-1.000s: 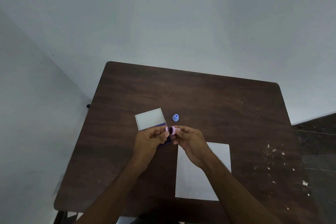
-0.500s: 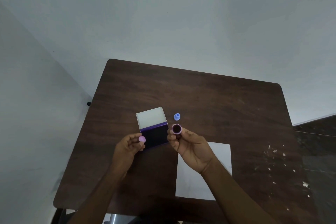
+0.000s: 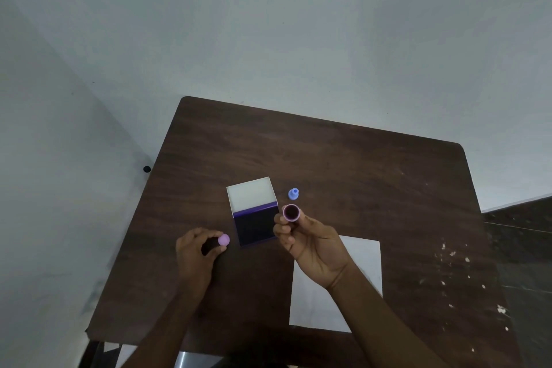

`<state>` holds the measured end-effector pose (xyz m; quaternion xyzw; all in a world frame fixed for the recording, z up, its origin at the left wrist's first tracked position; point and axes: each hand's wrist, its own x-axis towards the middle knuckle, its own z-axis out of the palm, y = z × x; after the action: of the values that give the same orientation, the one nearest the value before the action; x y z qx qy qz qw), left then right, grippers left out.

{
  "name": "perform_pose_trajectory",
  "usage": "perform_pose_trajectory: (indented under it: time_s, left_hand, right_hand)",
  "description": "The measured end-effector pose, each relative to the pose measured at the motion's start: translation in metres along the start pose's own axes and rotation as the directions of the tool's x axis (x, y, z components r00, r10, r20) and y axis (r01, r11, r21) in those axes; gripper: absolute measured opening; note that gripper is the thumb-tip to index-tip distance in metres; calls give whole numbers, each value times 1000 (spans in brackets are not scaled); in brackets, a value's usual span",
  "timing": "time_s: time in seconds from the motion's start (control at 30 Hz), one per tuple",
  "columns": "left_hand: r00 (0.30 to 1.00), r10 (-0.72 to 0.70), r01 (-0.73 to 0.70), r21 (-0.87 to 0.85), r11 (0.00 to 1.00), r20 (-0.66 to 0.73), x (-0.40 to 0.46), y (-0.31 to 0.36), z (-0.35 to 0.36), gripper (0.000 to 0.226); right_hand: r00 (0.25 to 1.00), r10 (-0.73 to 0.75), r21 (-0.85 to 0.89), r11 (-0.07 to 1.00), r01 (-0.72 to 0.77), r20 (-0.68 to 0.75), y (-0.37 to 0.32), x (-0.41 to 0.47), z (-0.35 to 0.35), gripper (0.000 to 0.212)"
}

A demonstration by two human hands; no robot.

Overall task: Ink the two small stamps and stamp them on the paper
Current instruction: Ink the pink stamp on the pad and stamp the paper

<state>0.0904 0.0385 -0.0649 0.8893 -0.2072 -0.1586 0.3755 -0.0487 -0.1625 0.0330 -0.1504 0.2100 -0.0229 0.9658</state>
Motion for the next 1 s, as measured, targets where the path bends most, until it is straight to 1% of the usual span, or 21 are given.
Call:
perform_pose_trajectory:
  time_s: [0.07,0.13,0.17,0.2,0.23,0.27,0.3,0.33,0.37,0.43,0.47,0.5,0.57,0.63,0.7,0.8,0.87,0.93,1.0]
  left_hand:
    - [1000,-14,15,19,1000,-13,-2,-3,2,21]
    - [999,-36,37,30,999,-19,-4,-6,4,27]
    - [999,-45,46,35,998,-10,-4,-6,4,32]
    - [999,-49,49,42,998,11,-3,-7,4,39]
    - [999,-42,40,55,998,35,-1,-6,4,45]
    - [998,-18,14,74,997,62,1,-5,4,52]
    - [995,17,-26,102,994,93,4,-2,4,59]
    - [990,53,-71,144,987,130,7,2,5,68]
    - [981,83,-118,203,972,173,10,7,7,77]
    - [966,121,-193,326,925,230,16,19,12,90]
    - [962,132,-216,370,904,239,19,25,15,95]
    - [960,135,-228,406,885,244,22,29,17,98]
    - [958,119,-230,457,859,259,27,33,20,102]
    - [958,95,-220,482,848,270,31,33,22,100]
    - [959,86,-214,486,847,271,32,31,23,94]
    - [964,92,-200,449,871,251,31,29,22,89]
    - [966,106,-201,428,881,235,32,29,21,85]
    - [967,117,-206,425,882,226,31,29,22,82]
    - [968,114,-201,418,886,223,31,30,22,79]
  right_hand:
    - [1000,-1,-4,1000,1,-15,1,1,-4,29]
    - [997,-12,-49,999,8,-72,2,3,-11,31]
    - [991,-32,-120,993,17,-130,3,6,-14,33]
    - [975,-74,-237,971,23,-212,3,8,-17,36]
    - [943,-138,-383,924,12,-303,3,11,-20,38]
    - [898,-222,-532,846,-17,-381,4,14,-23,38]
    - [847,-314,-662,747,-58,-429,6,17,-25,36]
    - [805,-395,-761,641,-103,-442,9,22,-27,34]
    - [775,-460,-831,537,-145,-433,12,27,-29,31]
    - [743,-557,-924,298,-239,-372,21,39,-32,23]
    - [740,-587,-944,179,-276,-328,26,45,-31,22]
    - [748,-600,-953,86,-291,-283,30,51,-30,21]
    - [788,-573,-953,-40,-300,-224,38,60,-26,20]
    - [831,-505,-926,-147,-347,-232,44,70,-22,24]
    - [850,-438,-890,-202,-409,-292,48,81,-18,30]
    - [850,-336,-842,-223,-491,-406,55,99,-15,40]
    - [840,-263,-787,-300,-539,-475,60,108,-15,45]
    - [830,-231,-747,-362,-558,-508,65,114,-18,47]
    - [827,-231,-736,-379,-561,-512,69,118,-21,45]
